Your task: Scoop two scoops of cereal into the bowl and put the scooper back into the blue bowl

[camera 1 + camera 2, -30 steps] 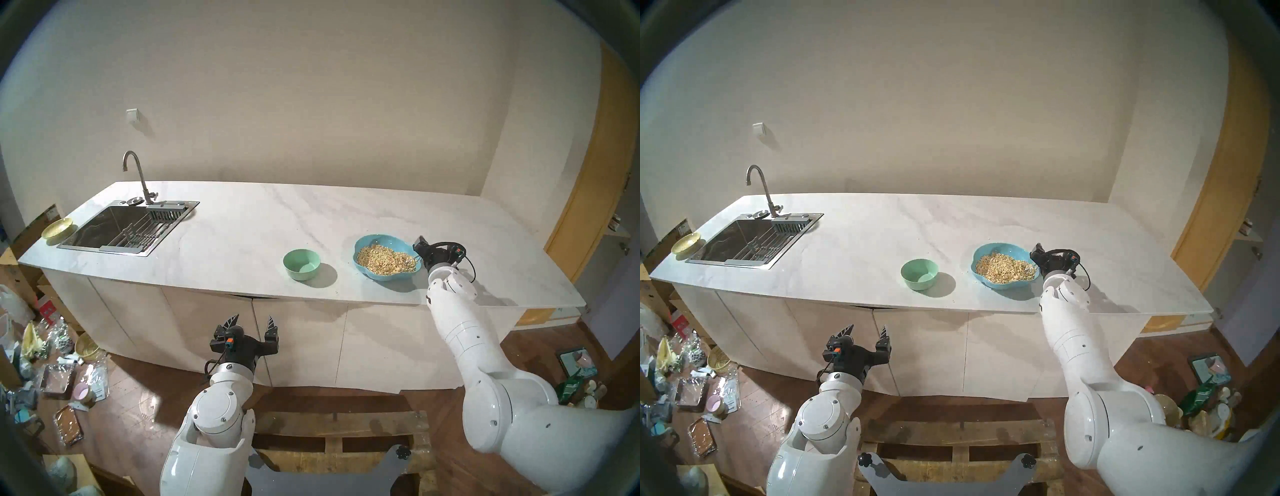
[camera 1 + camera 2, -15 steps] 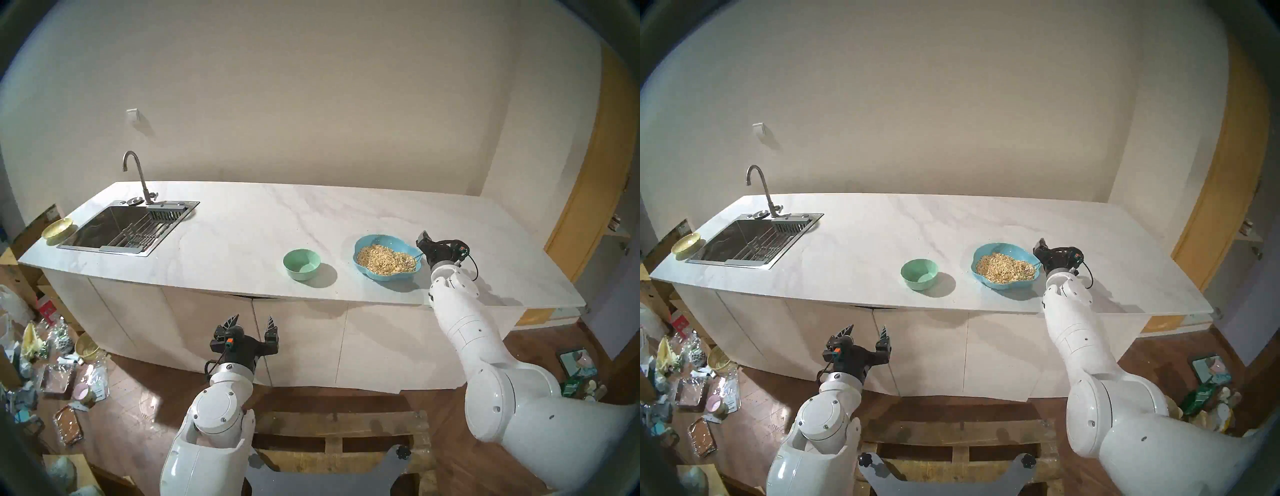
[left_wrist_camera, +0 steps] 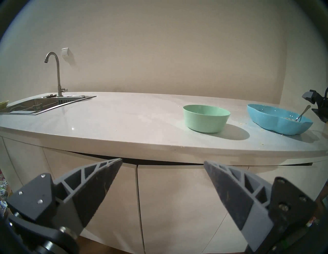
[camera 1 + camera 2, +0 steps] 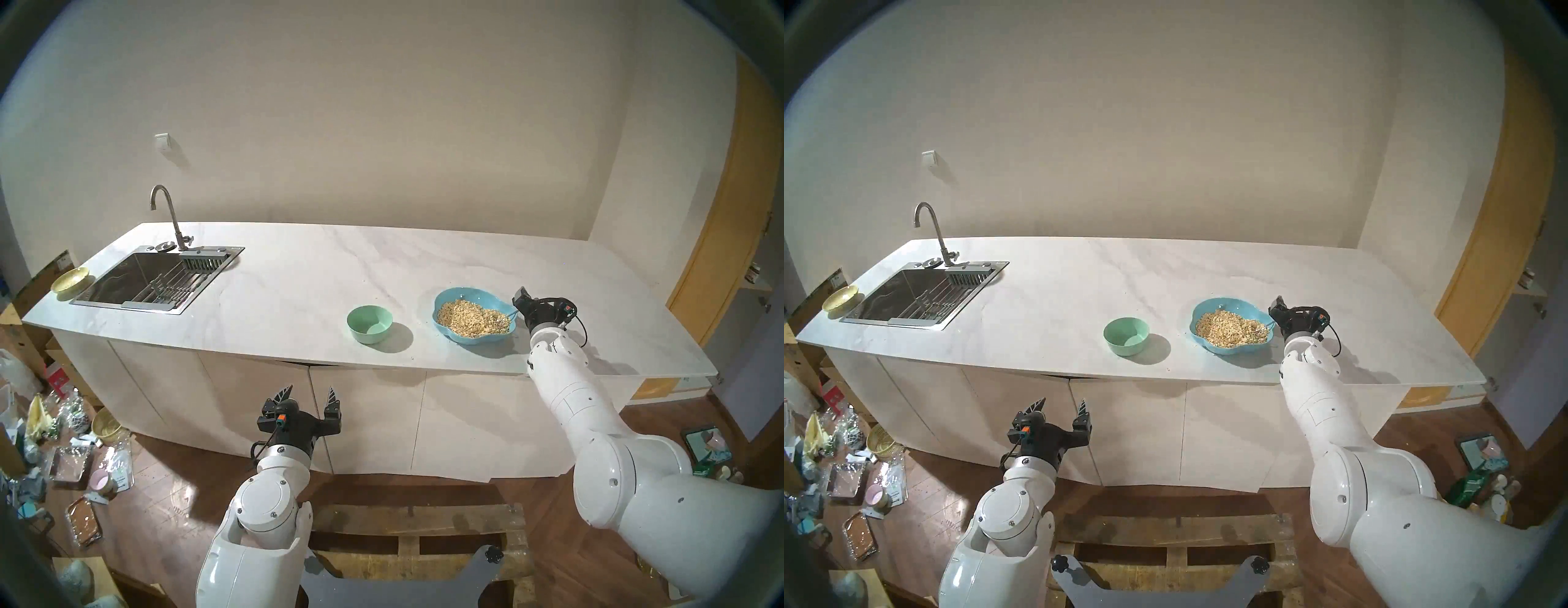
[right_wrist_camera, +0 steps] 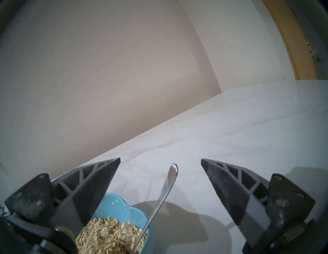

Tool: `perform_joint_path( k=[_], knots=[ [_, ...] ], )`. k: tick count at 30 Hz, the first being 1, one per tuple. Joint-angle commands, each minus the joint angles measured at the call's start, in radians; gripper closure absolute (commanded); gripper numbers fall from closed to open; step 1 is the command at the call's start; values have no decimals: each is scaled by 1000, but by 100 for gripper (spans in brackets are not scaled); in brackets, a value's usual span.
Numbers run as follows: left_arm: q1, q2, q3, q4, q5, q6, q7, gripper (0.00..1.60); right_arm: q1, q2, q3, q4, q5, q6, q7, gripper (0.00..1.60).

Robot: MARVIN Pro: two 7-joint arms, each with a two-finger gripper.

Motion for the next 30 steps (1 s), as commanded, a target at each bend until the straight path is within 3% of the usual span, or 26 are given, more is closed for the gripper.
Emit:
perform_joint_path(
  k=[1, 30],
  knots=[
    [-4, 0, 2, -25, -1, -6, -4, 0, 60, 6, 4, 15, 4, -35, 16, 0],
    [-4, 1, 2, -25, -1, -6, -4, 0, 185, 0, 66, 243, 64, -48, 84, 0]
  ],
)
